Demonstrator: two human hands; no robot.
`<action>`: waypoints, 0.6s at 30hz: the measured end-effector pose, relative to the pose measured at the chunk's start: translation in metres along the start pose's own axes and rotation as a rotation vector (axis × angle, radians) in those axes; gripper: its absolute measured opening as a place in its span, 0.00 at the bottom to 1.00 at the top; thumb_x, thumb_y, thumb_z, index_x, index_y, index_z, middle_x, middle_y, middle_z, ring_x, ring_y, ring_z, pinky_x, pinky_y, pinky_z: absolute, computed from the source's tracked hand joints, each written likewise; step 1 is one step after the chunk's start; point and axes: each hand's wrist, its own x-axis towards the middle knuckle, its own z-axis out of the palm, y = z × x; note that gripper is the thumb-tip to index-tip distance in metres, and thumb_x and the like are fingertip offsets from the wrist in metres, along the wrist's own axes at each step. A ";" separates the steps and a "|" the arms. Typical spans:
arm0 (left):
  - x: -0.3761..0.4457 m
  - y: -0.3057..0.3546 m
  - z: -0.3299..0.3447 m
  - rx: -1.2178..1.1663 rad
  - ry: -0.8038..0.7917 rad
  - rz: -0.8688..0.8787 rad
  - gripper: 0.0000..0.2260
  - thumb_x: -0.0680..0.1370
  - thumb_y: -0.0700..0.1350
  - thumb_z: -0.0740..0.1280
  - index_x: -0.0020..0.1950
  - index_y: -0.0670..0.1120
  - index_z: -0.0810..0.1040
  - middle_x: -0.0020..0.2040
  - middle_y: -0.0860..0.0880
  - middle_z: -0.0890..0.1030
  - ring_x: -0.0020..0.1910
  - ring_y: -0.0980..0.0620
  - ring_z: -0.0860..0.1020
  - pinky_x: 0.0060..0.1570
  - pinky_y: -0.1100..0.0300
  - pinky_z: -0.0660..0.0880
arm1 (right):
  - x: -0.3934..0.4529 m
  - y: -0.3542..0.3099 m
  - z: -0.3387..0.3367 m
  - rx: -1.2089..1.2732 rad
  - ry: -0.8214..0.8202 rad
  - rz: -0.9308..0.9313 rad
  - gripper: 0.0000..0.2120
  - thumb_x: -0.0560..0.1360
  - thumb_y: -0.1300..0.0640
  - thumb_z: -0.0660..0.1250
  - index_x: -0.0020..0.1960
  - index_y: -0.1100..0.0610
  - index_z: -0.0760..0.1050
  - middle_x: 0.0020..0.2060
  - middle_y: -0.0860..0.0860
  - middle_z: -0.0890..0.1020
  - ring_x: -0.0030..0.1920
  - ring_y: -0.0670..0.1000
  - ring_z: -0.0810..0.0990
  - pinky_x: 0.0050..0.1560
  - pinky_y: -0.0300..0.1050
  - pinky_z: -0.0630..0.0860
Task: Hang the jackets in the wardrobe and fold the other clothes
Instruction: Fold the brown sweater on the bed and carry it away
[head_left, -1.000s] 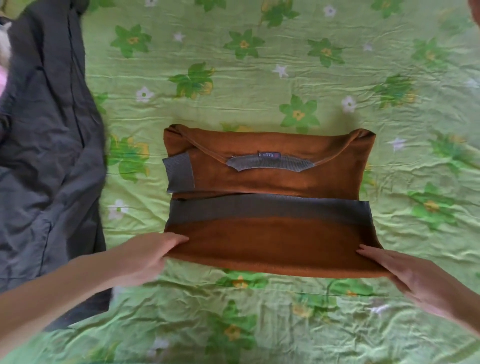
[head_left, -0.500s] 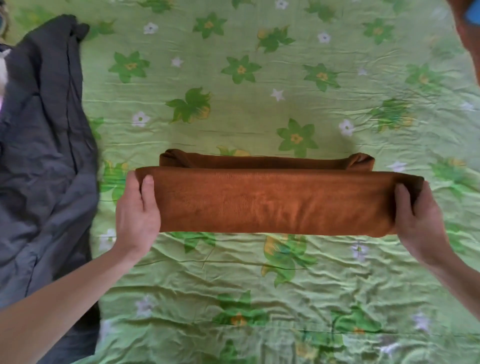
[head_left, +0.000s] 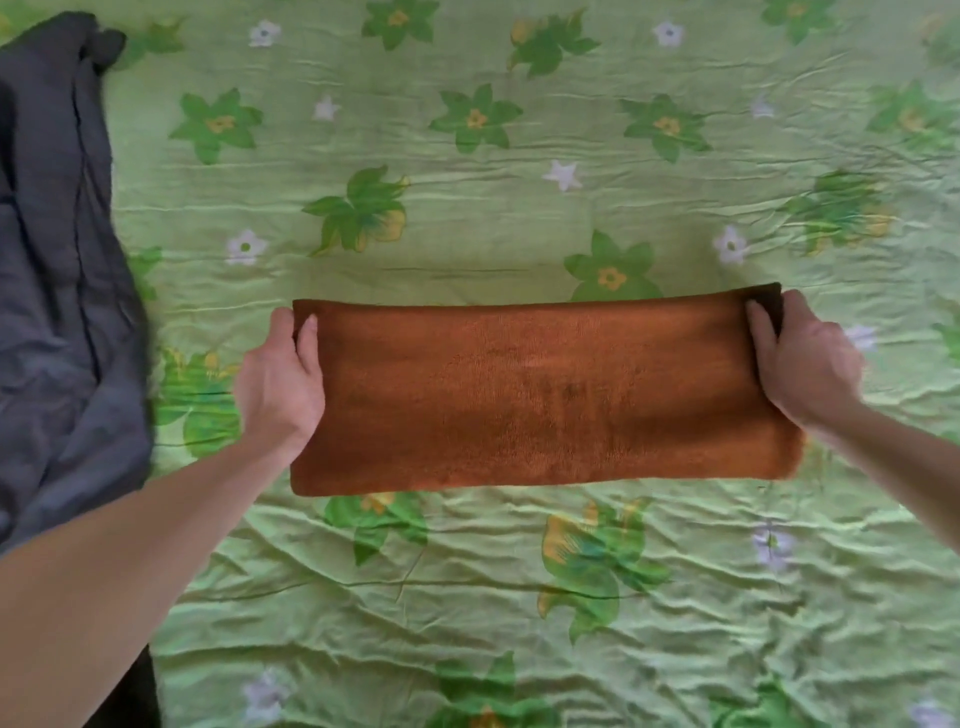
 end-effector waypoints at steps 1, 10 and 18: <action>0.003 -0.002 0.004 0.028 0.004 -0.006 0.17 0.88 0.53 0.54 0.59 0.39 0.70 0.29 0.46 0.70 0.26 0.42 0.69 0.29 0.53 0.62 | 0.004 0.001 0.005 -0.027 -0.006 0.000 0.23 0.85 0.38 0.52 0.55 0.59 0.67 0.44 0.71 0.79 0.43 0.68 0.78 0.42 0.56 0.69; -0.012 0.024 -0.002 0.109 0.144 0.132 0.16 0.84 0.48 0.64 0.67 0.40 0.72 0.58 0.37 0.76 0.59 0.37 0.73 0.57 0.42 0.69 | -0.018 -0.006 0.001 0.077 0.247 -0.381 0.22 0.85 0.47 0.59 0.72 0.61 0.68 0.65 0.64 0.72 0.64 0.64 0.71 0.63 0.61 0.69; -0.052 0.028 0.030 0.350 -0.235 0.394 0.34 0.84 0.67 0.47 0.85 0.49 0.56 0.86 0.43 0.54 0.85 0.41 0.50 0.82 0.40 0.53 | -0.056 -0.005 0.037 -0.129 -0.148 -0.523 0.37 0.82 0.28 0.43 0.85 0.45 0.46 0.85 0.48 0.47 0.84 0.50 0.41 0.83 0.57 0.48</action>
